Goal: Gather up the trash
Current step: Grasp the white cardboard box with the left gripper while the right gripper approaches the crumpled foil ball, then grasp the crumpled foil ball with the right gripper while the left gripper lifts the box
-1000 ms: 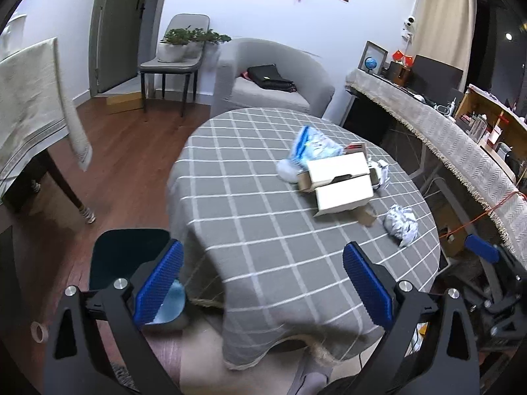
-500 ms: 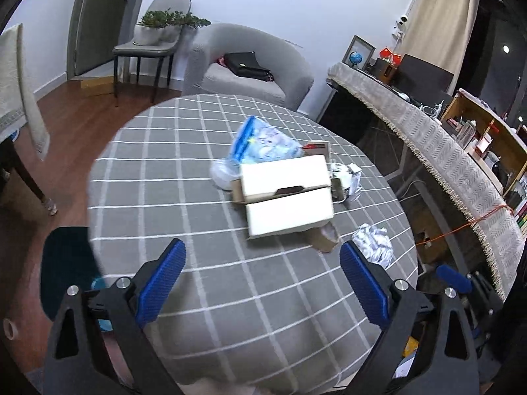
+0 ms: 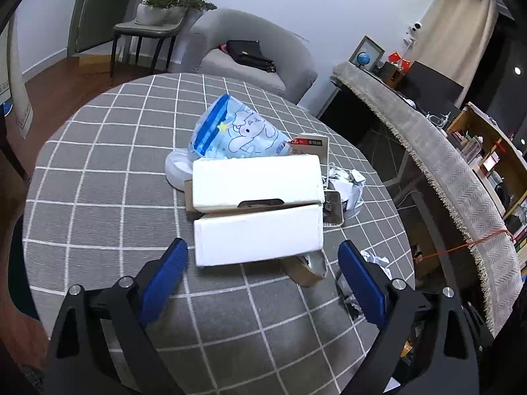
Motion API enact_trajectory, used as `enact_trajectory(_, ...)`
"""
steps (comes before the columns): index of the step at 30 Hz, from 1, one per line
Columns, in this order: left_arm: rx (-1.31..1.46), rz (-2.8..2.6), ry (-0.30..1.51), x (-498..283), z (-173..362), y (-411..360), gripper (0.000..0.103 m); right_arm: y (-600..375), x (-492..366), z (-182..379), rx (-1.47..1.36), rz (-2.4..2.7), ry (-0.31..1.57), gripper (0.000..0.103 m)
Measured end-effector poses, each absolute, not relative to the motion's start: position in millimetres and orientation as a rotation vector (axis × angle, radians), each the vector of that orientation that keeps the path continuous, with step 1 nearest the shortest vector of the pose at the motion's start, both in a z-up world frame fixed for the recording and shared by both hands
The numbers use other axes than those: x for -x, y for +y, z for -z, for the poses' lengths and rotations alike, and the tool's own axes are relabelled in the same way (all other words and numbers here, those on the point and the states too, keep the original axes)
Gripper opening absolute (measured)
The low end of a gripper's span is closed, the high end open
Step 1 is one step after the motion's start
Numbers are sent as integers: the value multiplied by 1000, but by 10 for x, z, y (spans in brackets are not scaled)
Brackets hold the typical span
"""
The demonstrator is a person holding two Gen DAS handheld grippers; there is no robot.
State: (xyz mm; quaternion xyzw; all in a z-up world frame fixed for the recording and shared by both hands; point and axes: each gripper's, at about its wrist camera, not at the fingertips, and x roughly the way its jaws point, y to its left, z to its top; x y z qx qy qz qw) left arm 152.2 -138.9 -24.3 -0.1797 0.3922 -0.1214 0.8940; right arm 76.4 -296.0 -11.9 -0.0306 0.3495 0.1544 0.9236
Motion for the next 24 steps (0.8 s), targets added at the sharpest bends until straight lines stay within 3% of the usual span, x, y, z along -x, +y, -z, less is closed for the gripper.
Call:
enact_trajectory(11, 360, 240, 810, -1629, 247, -1372, 77, -2955, -884, 188, 27, -335, 753, 81)
enact_trajectory(24, 352, 238, 803, -1492, 139, -1142, 76, -2904, -1089, 174, -53, -338, 782, 66)
